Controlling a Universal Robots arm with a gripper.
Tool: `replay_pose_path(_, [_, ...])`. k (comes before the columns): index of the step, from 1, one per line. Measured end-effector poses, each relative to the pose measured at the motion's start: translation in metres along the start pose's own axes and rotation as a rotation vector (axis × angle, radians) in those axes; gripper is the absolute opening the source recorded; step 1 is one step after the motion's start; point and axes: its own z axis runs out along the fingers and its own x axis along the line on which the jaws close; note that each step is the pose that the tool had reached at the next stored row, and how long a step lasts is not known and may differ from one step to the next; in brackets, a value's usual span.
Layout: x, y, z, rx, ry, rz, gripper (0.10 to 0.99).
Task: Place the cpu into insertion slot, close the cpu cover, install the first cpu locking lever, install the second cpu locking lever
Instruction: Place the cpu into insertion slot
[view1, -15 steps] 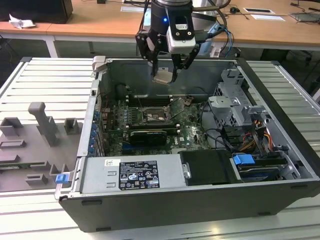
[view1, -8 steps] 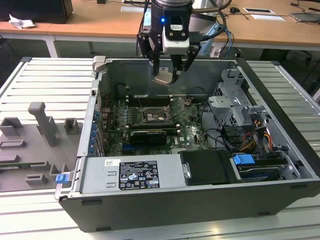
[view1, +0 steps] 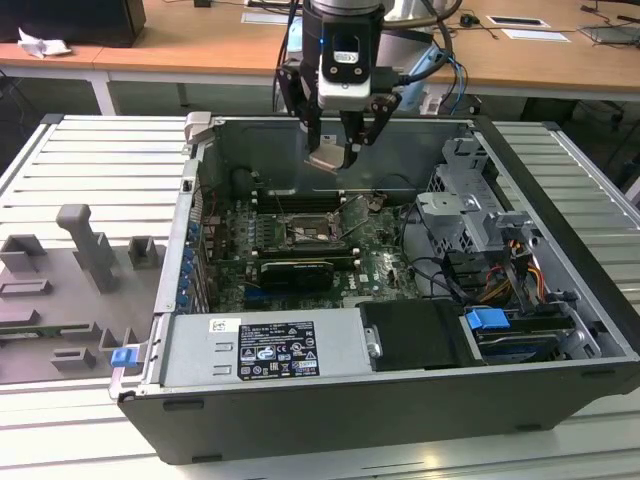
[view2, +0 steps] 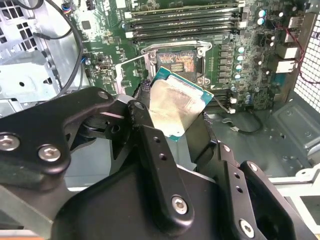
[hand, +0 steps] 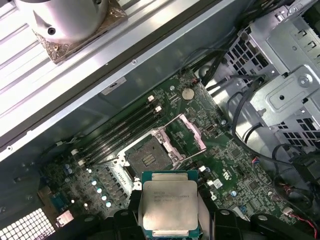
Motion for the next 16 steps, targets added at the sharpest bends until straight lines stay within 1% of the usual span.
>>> replay_pose_path(5, [0.0, -0.0001, 0.0012, 0.002, -0.0019, 0.006, 0.529])
replay_pose_path(10, [0.0, -0.0002, 0.0019, 0.001, -0.0065, 0.054, 0.529])
replay_pose_path(12, [-0.0001, -0.0002, 0.0028, 0.001, -0.0111, 0.103, 0.529])
replay_pose_path(13, [-0.0001, -0.0003, 0.0029, 0.001, -0.0123, 0.116, 0.529])
replay_pose_path(16, [-0.0001, -0.0003, 0.0034, 0.001, -0.014, 0.137, 0.529])
